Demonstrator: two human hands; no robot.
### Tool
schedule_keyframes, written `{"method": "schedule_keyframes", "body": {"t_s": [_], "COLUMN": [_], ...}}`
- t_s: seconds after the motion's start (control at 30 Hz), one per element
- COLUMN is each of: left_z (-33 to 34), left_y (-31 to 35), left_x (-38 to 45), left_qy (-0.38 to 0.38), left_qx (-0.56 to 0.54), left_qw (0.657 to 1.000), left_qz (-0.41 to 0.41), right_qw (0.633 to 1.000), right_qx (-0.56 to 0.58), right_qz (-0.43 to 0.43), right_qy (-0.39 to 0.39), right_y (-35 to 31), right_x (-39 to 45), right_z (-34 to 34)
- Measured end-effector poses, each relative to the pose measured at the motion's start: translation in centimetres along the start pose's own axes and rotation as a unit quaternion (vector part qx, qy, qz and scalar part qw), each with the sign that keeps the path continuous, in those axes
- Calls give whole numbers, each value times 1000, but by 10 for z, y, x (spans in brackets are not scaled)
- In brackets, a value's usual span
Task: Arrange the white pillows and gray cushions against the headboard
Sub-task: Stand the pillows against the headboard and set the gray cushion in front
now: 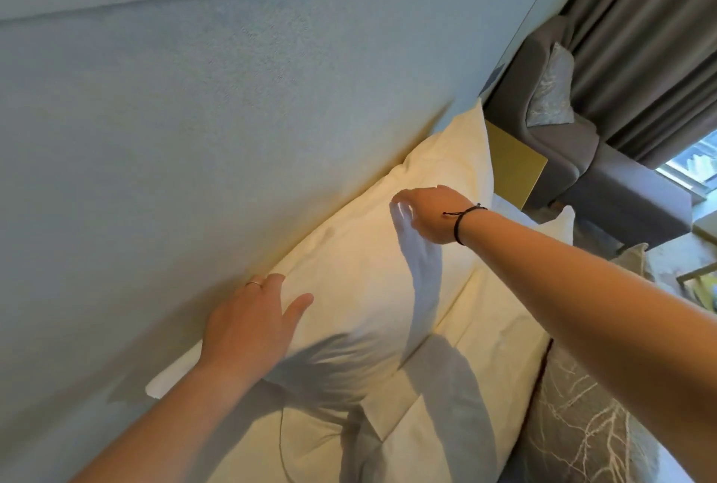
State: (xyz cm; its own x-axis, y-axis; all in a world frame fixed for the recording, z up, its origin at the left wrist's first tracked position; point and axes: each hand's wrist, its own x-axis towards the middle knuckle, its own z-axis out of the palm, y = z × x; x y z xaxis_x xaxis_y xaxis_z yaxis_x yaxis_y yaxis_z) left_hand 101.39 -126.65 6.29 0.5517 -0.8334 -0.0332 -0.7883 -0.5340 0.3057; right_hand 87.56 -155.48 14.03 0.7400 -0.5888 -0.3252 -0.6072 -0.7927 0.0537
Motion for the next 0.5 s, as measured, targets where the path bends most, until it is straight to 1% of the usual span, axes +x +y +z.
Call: {"method": "schedule_keyframes", "body": {"t_s": [0.1, 0.17, 0.23, 0.3, 0.4, 0.5], "left_z": [-1, 0, 1, 1, 2, 4], "left_y": [4, 6, 6, 6, 10, 18], "left_x": [6, 7, 9, 9, 10, 15], "left_qy": [-9, -22, -30, -22, -19, -28], "left_qx": [14, 23, 26, 32, 32, 38], "left_qw": [1000, 999, 999, 999, 999, 997], "left_qz": [6, 1, -10, -21, -40, -56], "right_qw": [997, 992, 985, 978, 966, 964], "right_qx": [-58, -104, -154, -182, -218, -230], "right_qz": [-34, -34, -42, -52, -48, -53], "right_qy": [-31, -57, -66, -83, -129, -120], "right_y": [10, 20, 29, 38, 47, 49], "right_x": [34, 53, 71, 85, 104, 117], "right_z": [-5, -7, -7, -6, -3, 2]}}
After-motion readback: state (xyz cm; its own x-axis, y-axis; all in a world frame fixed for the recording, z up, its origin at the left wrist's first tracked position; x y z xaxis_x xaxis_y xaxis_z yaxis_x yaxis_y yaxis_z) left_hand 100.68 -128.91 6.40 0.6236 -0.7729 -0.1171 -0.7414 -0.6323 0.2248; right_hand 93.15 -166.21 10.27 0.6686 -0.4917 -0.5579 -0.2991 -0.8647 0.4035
